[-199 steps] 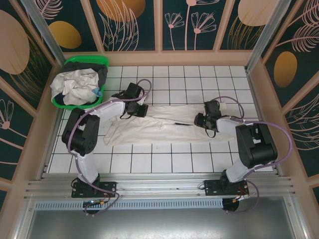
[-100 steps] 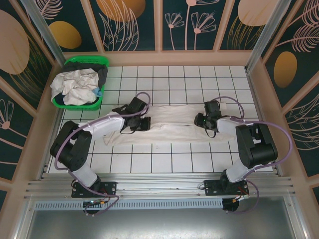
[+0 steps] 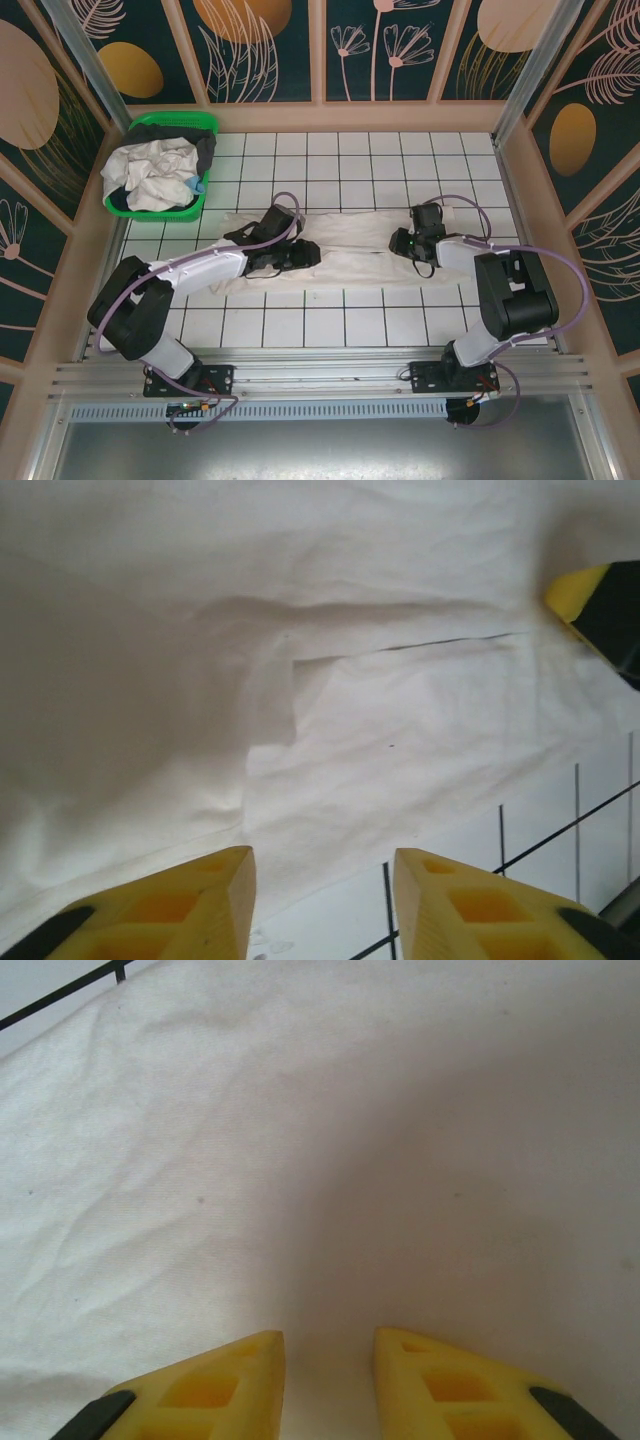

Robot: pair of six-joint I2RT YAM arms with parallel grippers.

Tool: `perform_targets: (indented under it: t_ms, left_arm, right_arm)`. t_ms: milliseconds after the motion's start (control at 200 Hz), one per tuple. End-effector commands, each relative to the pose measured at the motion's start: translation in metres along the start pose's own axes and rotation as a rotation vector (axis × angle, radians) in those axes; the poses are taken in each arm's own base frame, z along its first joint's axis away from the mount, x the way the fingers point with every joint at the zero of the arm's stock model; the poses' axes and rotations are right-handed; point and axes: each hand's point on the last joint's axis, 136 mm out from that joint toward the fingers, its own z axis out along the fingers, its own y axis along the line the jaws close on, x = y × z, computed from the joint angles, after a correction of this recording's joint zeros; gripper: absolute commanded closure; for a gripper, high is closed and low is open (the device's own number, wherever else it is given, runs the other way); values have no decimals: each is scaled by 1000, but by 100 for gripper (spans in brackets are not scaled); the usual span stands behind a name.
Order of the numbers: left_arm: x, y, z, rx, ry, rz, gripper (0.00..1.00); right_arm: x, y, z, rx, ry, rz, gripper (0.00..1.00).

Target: Fold and stack the t-shirts

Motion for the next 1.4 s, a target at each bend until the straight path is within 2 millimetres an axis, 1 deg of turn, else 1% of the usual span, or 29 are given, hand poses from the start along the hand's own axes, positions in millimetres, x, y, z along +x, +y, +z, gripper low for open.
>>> perform_targets:
  t_ms: [0, 45, 85, 150, 195, 265, 300, 360, 465, 576, 641, 701, 771, 831, 886, 956, 1036, 1061, 1121, 1206, 1291, 1311, 1321, 1331, 1396]
  left_arm:
    - [-10, -15, -13, 50, -40, 38, 57]
    - [-18, -10, -18, 15, -67, 58, 54]
    - [-27, -1, -22, -31, -91, 68, 50]
    - [-41, 23, -25, -109, -114, 65, 48]
    - [-47, 42, -25, -149, -116, 39, 50]
    - [-48, 67, -22, -190, -115, 11, 52]
    - [-44, 78, -21, -222, -113, -2, 52]
    - [-33, 86, -17, -221, -101, -13, 52]
    - [-7, 101, -12, -201, -85, -53, 52]
    - [17, 122, -14, -231, -76, -85, 51]
    - [27, 131, -18, -252, -75, -96, 51]
    - [33, 137, -24, -276, -81, -99, 49]
    - [35, 137, -32, -278, -90, -96, 44]
    - [30, 130, -39, -267, -107, -83, 42]
    - [21, 122, -46, -259, -132, -64, 39]
    - [3, 111, -56, -258, -175, -34, 35]
    - [-18, 97, -58, -246, -213, -2, 32]
    - [-25, 93, -56, -240, -219, 7, 32]
    - [-37, 85, -44, -221, -209, 32, 32]
    - [-54, 85, -20, -240, -185, 55, 35]
    - [-70, 93, 6, -274, -158, 61, 36]
    - [-66, 104, 17, -293, -129, 53, 37]
    - [-74, 101, 20, -287, -136, 53, 37]
    - [-76, 101, 23, -285, -135, 51, 38]
    - [-85, 113, 43, -292, -102, 37, 41]
  right_arm:
    - [5, 2, -7, -17, 11, -7, 71]
    - [4, 6, -10, -28, 6, -6, 71]
    - [2, 15, -13, -52, -2, -18, 71]
    - [-1, 25, -16, -61, -15, -34, 71]
    - [-5, 28, -16, -51, -25, -43, 71]
    - [-10, 31, -14, -45, -30, -45, 71]
    - [-12, 30, -12, -41, -32, -44, 71]
    - [-14, 23, -7, -7, -31, -39, 71]
    - [-13, 2, 5, 67, 1, -8, 71]
    - [-11, -24, 11, 126, 30, 38, 71]
    - [-11, -38, 11, 152, 39, 57, 71]
    - [-12, -50, 9, 177, 45, 78, 71]
    - [-17, -59, 3, 194, 39, 94, 71]
    - [-24, -58, -5, 198, 20, 90, 71]
    - [-31, -49, -13, 180, 1, 82, 71]
    - [-41, -33, -20, 142, -26, 60, 70]
    - [-51, -17, -22, 108, -59, 28, 69]
    - [-53, -16, -19, 105, -59, 25, 69]
    - [-56, -17, -12, 119, -48, 23, 69]
    - [-50, -26, 0, 160, -12, 26, 69]
    - [-39, -31, 8, 176, 19, 32, 68]
    - [-37, -33, 9, 179, 24, 37, 68]
    - [-36, -33, 9, 180, 26, 40, 68]
    - [-34, -34, 9, 181, 29, 44, 68]
    - [-25, -32, 9, 172, 47, 77, 68]
